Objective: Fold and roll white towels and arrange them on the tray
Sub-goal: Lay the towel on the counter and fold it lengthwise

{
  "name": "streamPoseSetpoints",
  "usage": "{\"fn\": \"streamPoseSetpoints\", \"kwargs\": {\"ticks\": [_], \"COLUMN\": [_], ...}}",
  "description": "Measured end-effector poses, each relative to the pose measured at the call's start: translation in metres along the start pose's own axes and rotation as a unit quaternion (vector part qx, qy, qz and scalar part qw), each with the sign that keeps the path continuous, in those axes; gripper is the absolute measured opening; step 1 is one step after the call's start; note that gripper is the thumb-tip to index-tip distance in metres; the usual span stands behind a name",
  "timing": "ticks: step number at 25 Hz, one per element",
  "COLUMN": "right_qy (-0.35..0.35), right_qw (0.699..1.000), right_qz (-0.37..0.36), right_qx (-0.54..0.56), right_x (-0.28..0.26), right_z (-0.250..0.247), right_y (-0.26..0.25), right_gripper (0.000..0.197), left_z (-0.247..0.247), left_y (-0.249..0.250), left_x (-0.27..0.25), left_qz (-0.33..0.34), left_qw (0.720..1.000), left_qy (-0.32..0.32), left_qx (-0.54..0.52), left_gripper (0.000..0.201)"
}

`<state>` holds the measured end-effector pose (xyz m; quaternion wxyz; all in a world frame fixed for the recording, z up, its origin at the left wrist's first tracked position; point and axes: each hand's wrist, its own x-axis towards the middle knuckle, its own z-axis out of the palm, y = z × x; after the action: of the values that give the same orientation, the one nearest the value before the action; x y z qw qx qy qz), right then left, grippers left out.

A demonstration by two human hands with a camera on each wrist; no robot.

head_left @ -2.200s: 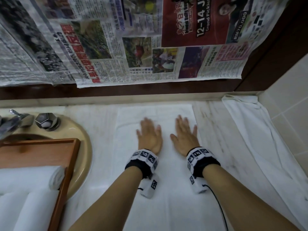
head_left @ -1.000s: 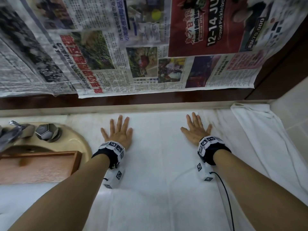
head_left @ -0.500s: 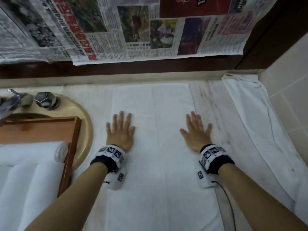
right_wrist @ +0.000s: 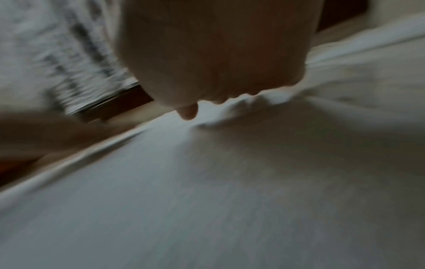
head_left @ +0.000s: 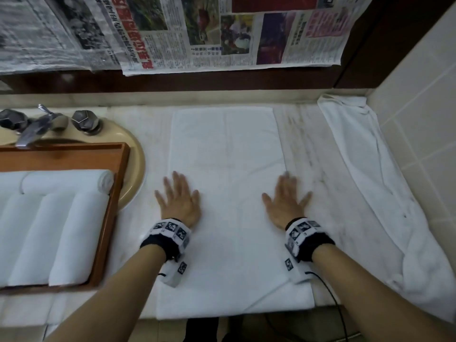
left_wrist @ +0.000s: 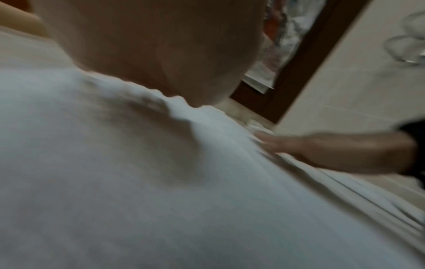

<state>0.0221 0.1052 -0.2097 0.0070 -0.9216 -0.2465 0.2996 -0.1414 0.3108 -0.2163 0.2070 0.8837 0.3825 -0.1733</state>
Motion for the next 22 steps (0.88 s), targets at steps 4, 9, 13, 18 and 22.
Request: {"fn": "streamPoseSetpoints", "kwargs": {"ticks": [4, 9, 13, 18, 22], "right_qy": [-0.014, 0.017, -0.007, 0.072, 0.12], "right_qw": [0.975, 0.999, 0.969, 0.997, 0.976], "right_qz": [-0.214, 0.029, -0.24, 0.004, -0.179], "right_qx": [-0.051, 0.002, -0.052, -0.022, -0.041], "right_x": [-0.037, -0.047, -0.088, -0.093, -0.115], "right_z": [0.04, 0.027, 0.07, 0.081, 0.106], "right_y": [-0.026, 0.02, -0.017, 0.037, -0.018], "right_gripper": [0.064, 0.07, 0.063, 0.069, 0.068], "left_z": [0.036, 0.02, 0.055, 0.065, 0.093], "left_y": [0.036, -0.017, 0.038, -0.02, 0.027], "left_x": [-0.039, -0.044, -0.086, -0.097, -0.121], "left_qz": [0.202, -0.035, 0.149, -0.043, 0.144], "left_qw": [0.978, 0.999, 0.989, 0.997, 0.987], "left_qy": [-0.038, 0.027, -0.015, 0.057, 0.058], "left_qx": [0.015, -0.017, -0.013, -0.031, -0.038], "left_gripper": [0.056, 0.056, 0.056, 0.062, 0.059]}}
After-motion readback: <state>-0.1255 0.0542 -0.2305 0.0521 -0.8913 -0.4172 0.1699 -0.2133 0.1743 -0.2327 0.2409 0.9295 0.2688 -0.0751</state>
